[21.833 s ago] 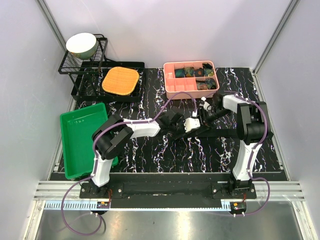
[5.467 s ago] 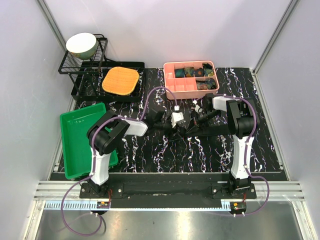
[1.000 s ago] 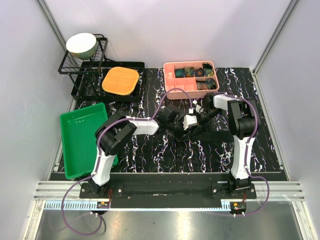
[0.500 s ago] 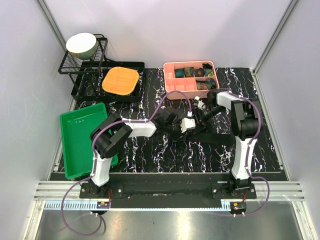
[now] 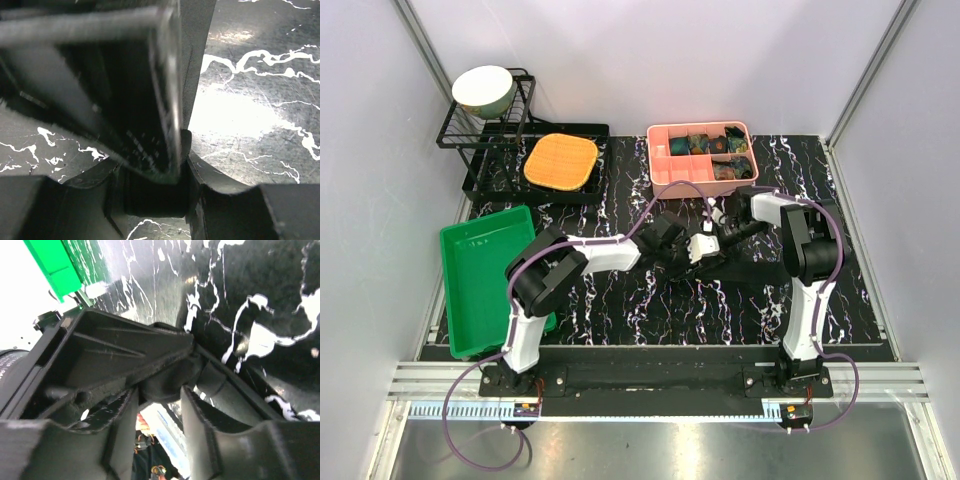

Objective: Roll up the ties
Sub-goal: Roll the tie at the center of the board.

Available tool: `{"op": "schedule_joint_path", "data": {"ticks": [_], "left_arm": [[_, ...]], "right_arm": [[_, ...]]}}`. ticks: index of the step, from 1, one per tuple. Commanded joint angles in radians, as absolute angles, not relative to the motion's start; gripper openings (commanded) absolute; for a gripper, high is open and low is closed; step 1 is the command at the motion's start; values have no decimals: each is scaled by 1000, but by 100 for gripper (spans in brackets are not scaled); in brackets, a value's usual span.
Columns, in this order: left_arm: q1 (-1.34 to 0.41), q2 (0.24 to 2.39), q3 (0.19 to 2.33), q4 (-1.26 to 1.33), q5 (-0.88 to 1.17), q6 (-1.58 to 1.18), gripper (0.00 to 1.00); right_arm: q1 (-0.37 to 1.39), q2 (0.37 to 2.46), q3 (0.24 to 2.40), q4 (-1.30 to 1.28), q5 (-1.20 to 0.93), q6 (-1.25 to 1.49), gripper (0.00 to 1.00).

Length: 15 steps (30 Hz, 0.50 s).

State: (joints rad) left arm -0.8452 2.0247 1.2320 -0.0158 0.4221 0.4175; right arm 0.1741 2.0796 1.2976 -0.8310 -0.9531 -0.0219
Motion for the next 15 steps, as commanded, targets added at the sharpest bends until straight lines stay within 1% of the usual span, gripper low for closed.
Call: {"op": "schedule_joint_path", "data": {"ticks": [1,2,3,6,7,8,11,15], "left_arm": [[-856,2115,1201,-221,275,430,21],[-857,2115,1203,-227,278,426,21],[-856,2115,1201,-229,281,416,22],[-854,2109,1198,-226,305,390,30],[-854,2105,1192,-218,314,384,33],[-850,2099,1186,-192,328,380,41],[-832,2068,1148,-109,402,362,54],[-813,2054,1135,-31,506,348,61]], "right_arm": [[183,2105,1325,-759,-986,-6,39],[183,2112,1324,-756,-979,-6,34],[181,2115,1322,-758,-965,-6,20],[181,2126,1310,-768,-882,-29,2],[178,2132,1309,-770,-844,-37,0],[175,2134,1301,-775,-824,-38,0],[164,2138,1289,-776,-755,-41,0],[150,2151,1287,-782,-692,-38,0]]}}
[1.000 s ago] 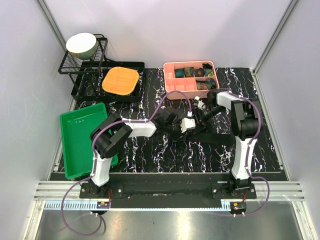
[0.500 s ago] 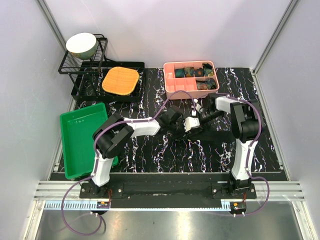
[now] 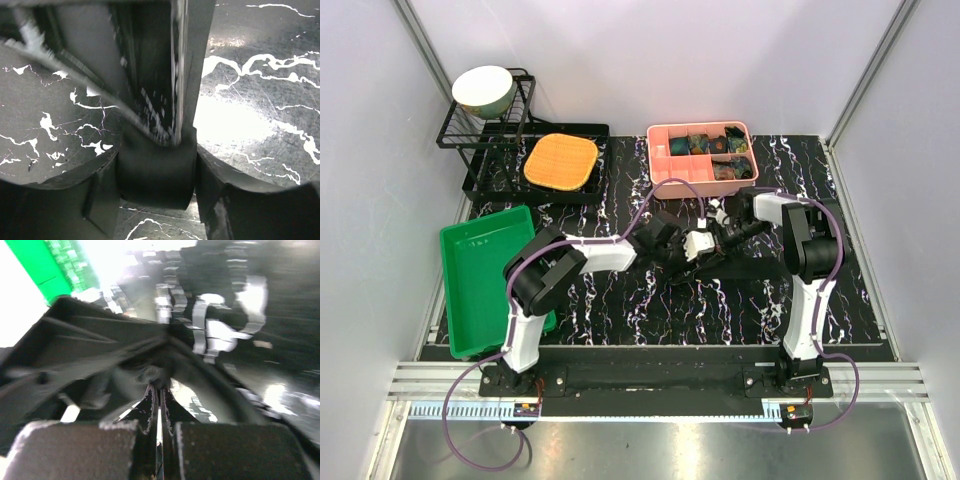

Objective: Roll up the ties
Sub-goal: Roll the tie at the center of the board.

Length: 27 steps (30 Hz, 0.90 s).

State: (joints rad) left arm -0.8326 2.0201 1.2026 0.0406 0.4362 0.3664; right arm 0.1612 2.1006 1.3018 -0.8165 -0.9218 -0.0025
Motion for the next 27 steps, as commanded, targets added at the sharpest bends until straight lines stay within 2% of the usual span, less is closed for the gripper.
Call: {"op": "schedule_joint_path", "data": {"ticks": [1,9,19,23,24,25,27], "left_arm": [[-811,2052,1137,-12,517,344,62],[-802,2049,1166,91,614,331,65],[-813,2094,1213,153,629,321,65],[-821,2120,1247,71,583,357,46],[-822,2120,1244,49,559,367,34],[-822,2115,1243,4,542,374,29],[-824,2106,1227,-52,480,402,20]], "right_arm": [[147,2157,1292,-779,-671,-35,0],[150,2195,1339,-790,-615,-21,0],[163,2221,1367,-819,-617,-44,0],[164,2220,1371,-831,-643,-54,0],[166,2217,1376,-837,-650,-57,0],[164,2204,1387,-851,-653,-64,0],[158,2191,1403,-882,-667,-83,11]]}}
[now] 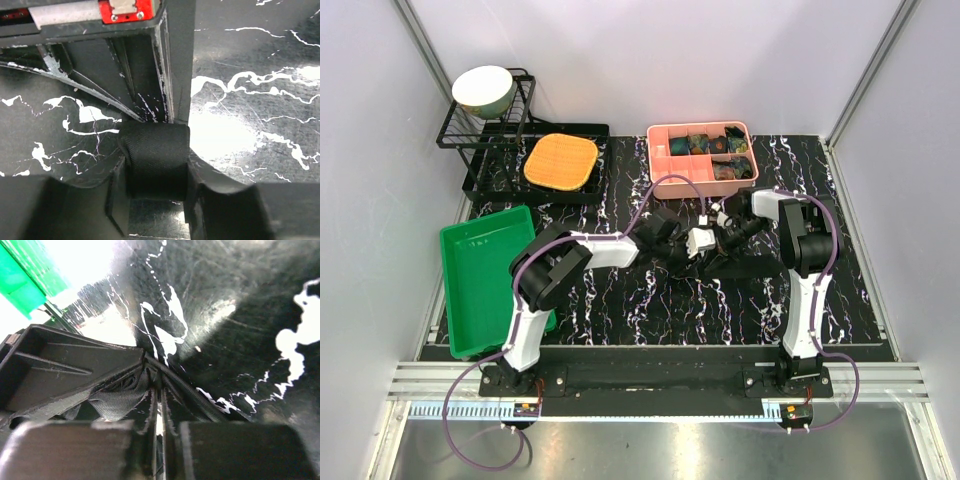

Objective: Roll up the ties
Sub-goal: Roll the tie at the center of the board.

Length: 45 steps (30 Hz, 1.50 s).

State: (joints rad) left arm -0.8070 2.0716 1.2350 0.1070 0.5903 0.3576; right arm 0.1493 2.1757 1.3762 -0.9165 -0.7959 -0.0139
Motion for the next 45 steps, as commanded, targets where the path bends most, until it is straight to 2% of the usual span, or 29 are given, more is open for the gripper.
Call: {"op": "schedule_joint_path", "data": {"ticks": [1,2,6,9,13,15,22,23,26,30,34,41,45], "left_arm": [[-825,2097,1223,-101,454,408,18],[-827,2094,1209,-124,421,425,18],[-833,2083,1178,-207,347,457,15],[-841,2103,1193,-262,315,466,15],[-862,2131,1233,-314,275,474,17],[-865,2147,1270,-336,264,468,18],[-873,2183,1330,-411,247,468,22],[-873,2183,1338,-414,253,465,22],[-871,2175,1330,-405,279,447,28],[-850,2142,1290,-292,392,394,48],[-818,2099,1226,-118,529,315,60],[-811,2102,1227,60,614,284,67],[-810,2115,1236,77,623,294,66]], "right_arm": [[143,2175,1423,-918,-670,-100,16],[131,2165,1434,-940,-678,-109,27],[61,2100,1451,-1029,-776,-161,53],[55,2051,1436,-1063,-851,-193,62],[66,2032,1385,-981,-957,-111,64],[90,2042,1376,-950,-977,-85,60],[153,2085,1348,-888,-901,-67,38],[153,2089,1345,-887,-884,-69,23],[150,2111,1347,-877,-778,-80,0],[146,2146,1354,-868,-709,-101,0],[149,2175,1377,-871,-643,-118,0],[190,2183,1400,-868,-537,-133,0],[209,2184,1411,-867,-508,-140,0]]}}
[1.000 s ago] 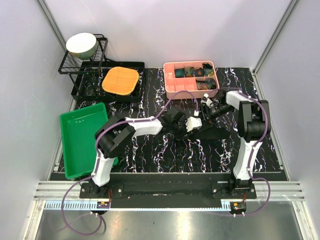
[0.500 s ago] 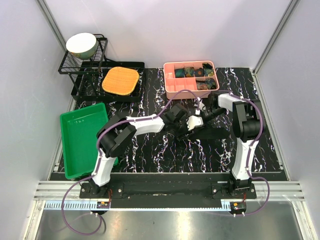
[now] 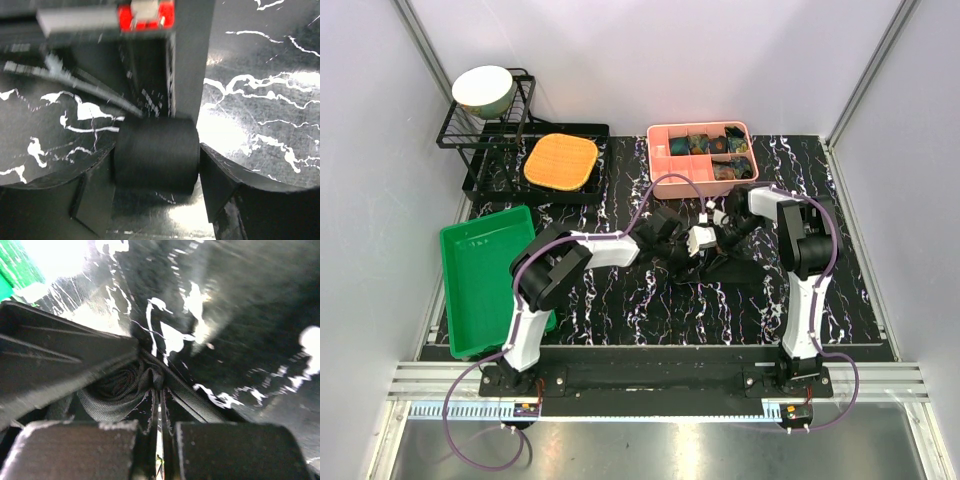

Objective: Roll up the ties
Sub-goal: Roll the tie at the center of the board.

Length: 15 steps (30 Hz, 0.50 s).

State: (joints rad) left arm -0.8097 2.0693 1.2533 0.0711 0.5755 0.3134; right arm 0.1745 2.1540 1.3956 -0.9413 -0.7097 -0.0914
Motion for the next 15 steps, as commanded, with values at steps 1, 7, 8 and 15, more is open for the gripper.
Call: {"op": "schedule_joint_path", "data": {"ticks": [1,7,8,15], "left_arm": [[-811,2117,1232,80,629,311,66],[-813,2137,1245,40,615,368,54],[-813,2135,1252,3,608,380,50],[-815,2069,1131,-107,517,495,20]], "right_arm": [[218,2186,1413,-864,-505,-138,0],[236,2203,1419,-862,-497,-143,0],[235,2204,1427,-862,-495,-146,0],[232,2232,1514,-917,-486,-169,9]]}}
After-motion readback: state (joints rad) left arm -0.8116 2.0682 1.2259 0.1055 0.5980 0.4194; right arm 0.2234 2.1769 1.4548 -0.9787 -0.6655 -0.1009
